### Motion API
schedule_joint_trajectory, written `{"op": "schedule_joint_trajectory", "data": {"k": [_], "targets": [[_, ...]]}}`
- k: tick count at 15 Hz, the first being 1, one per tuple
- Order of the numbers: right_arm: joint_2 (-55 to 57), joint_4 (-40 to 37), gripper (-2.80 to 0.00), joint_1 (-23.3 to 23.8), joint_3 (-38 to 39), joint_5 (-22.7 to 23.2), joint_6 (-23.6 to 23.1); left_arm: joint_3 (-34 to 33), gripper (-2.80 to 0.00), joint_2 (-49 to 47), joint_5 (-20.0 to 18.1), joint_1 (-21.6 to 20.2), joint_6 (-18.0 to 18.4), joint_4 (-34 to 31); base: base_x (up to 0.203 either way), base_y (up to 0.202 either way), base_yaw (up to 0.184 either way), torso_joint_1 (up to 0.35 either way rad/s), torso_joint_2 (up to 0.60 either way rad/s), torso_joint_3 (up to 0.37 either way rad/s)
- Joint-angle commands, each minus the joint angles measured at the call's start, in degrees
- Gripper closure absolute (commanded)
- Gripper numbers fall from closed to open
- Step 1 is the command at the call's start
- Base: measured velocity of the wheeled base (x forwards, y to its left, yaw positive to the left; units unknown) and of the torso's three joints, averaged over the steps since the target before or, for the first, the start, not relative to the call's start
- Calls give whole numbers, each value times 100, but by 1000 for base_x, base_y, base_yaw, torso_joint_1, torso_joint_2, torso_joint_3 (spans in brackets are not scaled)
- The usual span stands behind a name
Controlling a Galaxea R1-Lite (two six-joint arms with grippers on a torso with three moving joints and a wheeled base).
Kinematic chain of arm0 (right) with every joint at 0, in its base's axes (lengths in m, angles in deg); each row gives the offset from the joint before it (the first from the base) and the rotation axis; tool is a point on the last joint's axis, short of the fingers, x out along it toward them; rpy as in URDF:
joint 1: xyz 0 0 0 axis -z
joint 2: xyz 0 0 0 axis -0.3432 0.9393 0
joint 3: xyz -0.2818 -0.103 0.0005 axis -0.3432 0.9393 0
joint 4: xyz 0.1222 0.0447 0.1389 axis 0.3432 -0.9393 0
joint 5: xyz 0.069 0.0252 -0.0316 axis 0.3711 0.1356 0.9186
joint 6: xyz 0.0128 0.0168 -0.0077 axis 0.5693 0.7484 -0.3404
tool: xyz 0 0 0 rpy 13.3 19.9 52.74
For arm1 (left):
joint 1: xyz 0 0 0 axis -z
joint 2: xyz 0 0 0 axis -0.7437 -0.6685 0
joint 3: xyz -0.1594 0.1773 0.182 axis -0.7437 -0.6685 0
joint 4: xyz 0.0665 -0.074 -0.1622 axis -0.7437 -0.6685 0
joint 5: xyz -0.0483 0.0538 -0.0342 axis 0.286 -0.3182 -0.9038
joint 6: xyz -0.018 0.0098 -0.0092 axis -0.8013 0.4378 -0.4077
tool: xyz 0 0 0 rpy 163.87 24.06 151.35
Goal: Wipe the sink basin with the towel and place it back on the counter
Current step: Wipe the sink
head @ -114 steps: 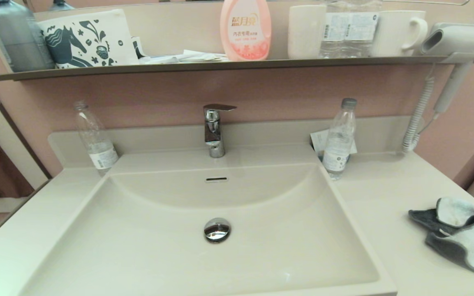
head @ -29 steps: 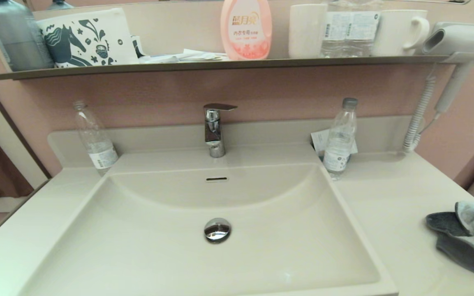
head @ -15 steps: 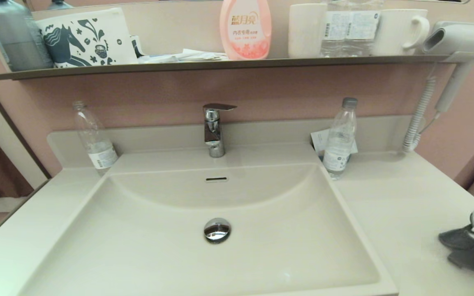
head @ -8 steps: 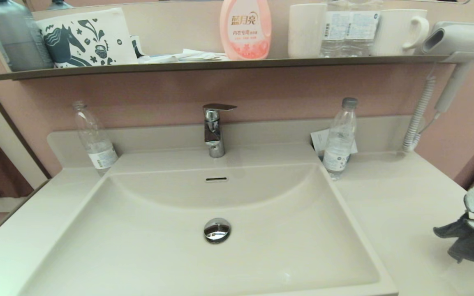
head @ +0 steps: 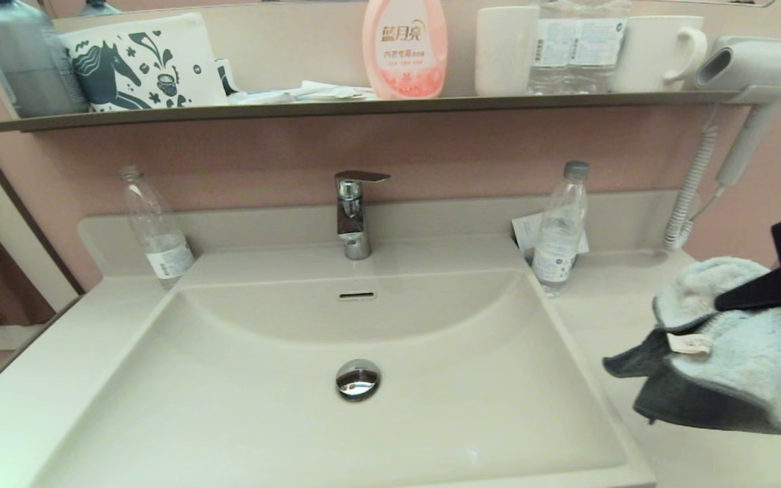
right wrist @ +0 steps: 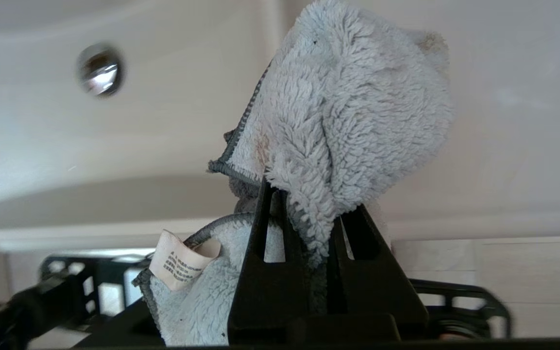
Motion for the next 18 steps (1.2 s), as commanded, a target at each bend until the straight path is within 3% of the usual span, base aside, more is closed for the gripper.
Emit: {"op": "schedule_joint_trajectory", "data": {"k": [1,3,6,9,12,18], "targets": [[477,-30,0,-615,-212,-24,369,0,0,-9,-1,0,-4,3,0,0,0,0,0,0],[915,197,0,-951,-331,-192,636,0,0,-9,-1,0,-4,3,0,0,0,0,0,0],[1478,488,0,-1062,-467,-481,741,0,0,-9,-1,0,-4,3,0,0,0,0,0,0],[1894,468,0,-1141,-512,-496,783,0,0,-9,-1,0,-4,3,0,0,0,0,0,0],[2356,320,0,-1338,-484,-515,1169,0,0,-9,-1,0,-4,3,0,0,0,0,0,0],[2977,100,0,-1430,-478,-949,1434,0,0,-9,-1,0,-4,3,0,0,0,0,0,0]]}}
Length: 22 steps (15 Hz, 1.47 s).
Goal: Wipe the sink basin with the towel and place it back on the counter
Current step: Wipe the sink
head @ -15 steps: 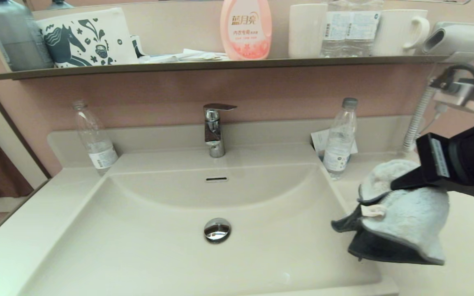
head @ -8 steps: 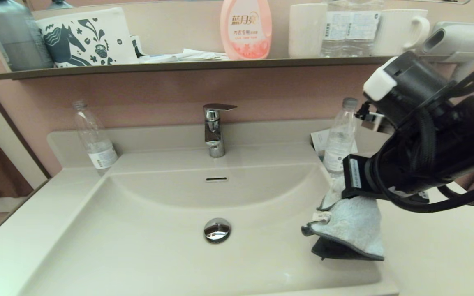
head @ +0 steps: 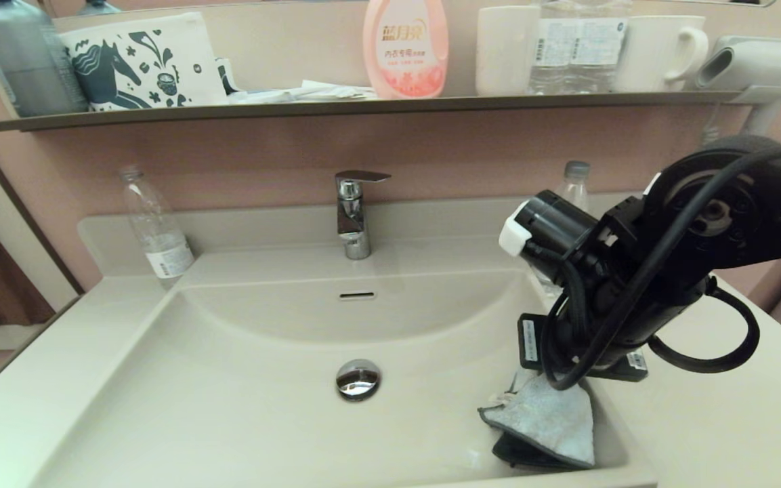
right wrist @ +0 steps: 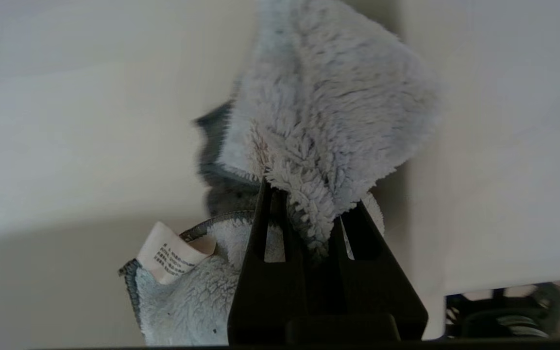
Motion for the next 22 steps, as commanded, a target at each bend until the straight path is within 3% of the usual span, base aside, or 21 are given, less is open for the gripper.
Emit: {"op": "schedule_joint_trajectory", "data": {"k": [1,7,13,16,22], "targets": [[272,-131,0,9,-25,-187,26,0,0,-9,0,0,-4,3,0,0,0,0,0,0],[821,-517,0,-9,-74,-626,119,0,0,-9,0,0,-4,3,0,0,0,0,0,0],[1434,-565,0,-181,-308,-598,163,0,0,-9,0,0,-4,3,0,0,0,0,0,0],[1663,-276,0,-394,-545,143,140,0,0,-9,0,0,-4,3,0,0,0,0,0,0],[2220,798,0,-871,-930,802,-153,0,0,-9,0,0,-4,3,0,0,0,0,0,0]]}}
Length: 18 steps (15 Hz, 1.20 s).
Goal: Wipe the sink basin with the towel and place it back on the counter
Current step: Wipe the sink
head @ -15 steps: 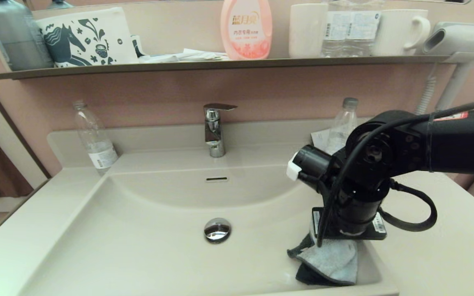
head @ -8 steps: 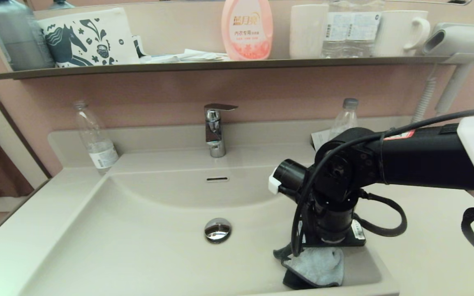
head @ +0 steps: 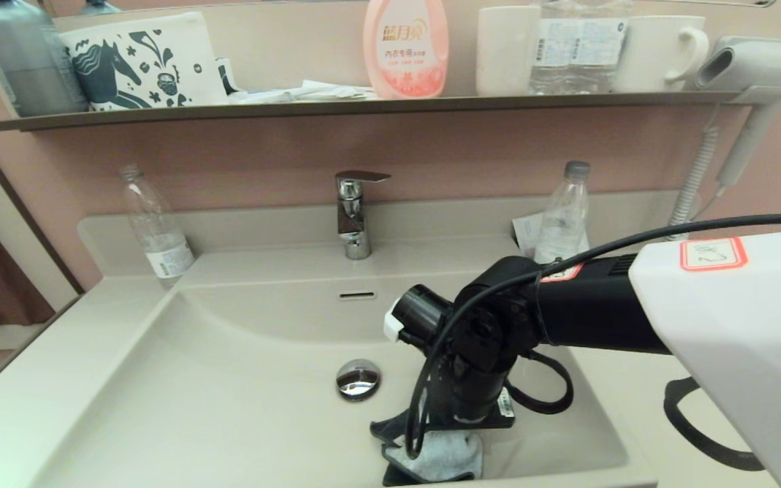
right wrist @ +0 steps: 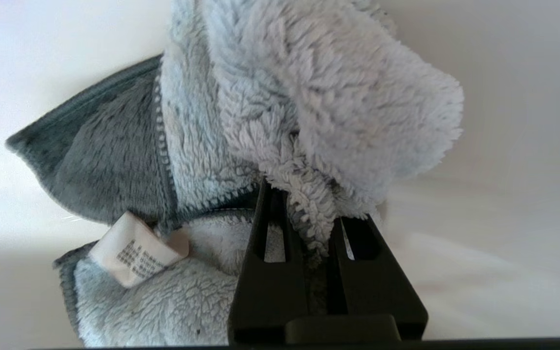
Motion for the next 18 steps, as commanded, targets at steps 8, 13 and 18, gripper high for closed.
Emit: {"op": "schedule_joint_trajectory", "data": {"k": [8,13,18], "targets": [[1001,1331,0,-491,-749,850,-450,0,0,-9,0,0,-6,6,0,0,0,0,0,0],[1121,2596,0,-553,-749,1203,-707,0,0,-9,0,0,-6,6,0,0,0,0,0,0],[1119,4018,0,-496,-741,1190,-726,0,0,-9,0,0,-6,6,0,0,0,0,0,0]]}}
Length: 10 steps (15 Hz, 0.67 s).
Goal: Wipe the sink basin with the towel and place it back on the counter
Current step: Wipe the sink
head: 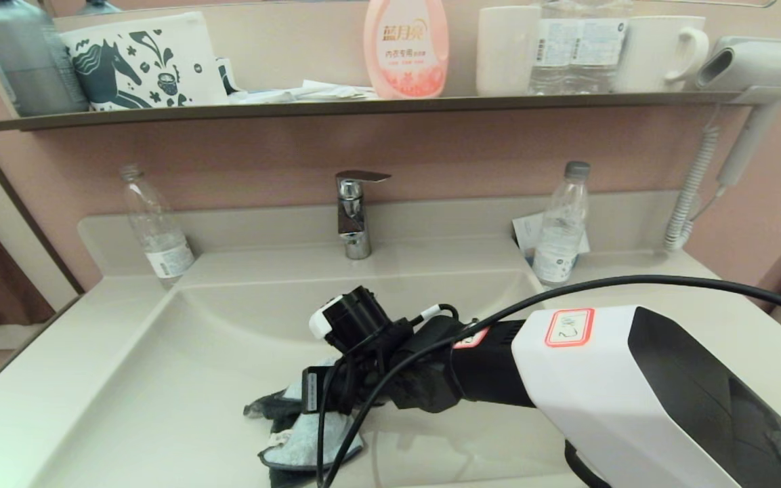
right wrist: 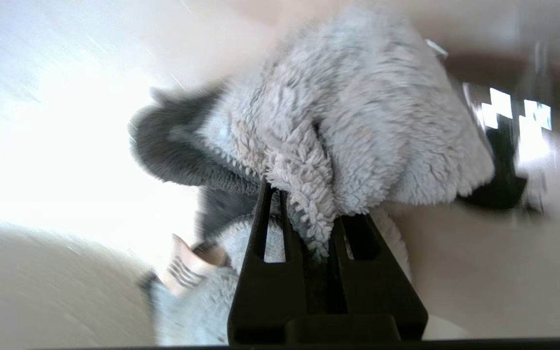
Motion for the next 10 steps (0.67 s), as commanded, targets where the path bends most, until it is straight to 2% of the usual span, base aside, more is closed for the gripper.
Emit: {"op": "schedule_joint_trajectory", "data": {"k": [1,6,10], "targets": [[-15,376,0,34,2,-23,15,0,0,-9,0,0,-4,4,0,0,0,0,0,0],[196,919,0,254,3,-630,-690,0,0,-9,0,0,-4,4,0,0,0,0,0,0],[427,969,0,510,3,-1050,-1170,0,0,-9,0,0,-4,4,0,0,0,0,0,0]]}}
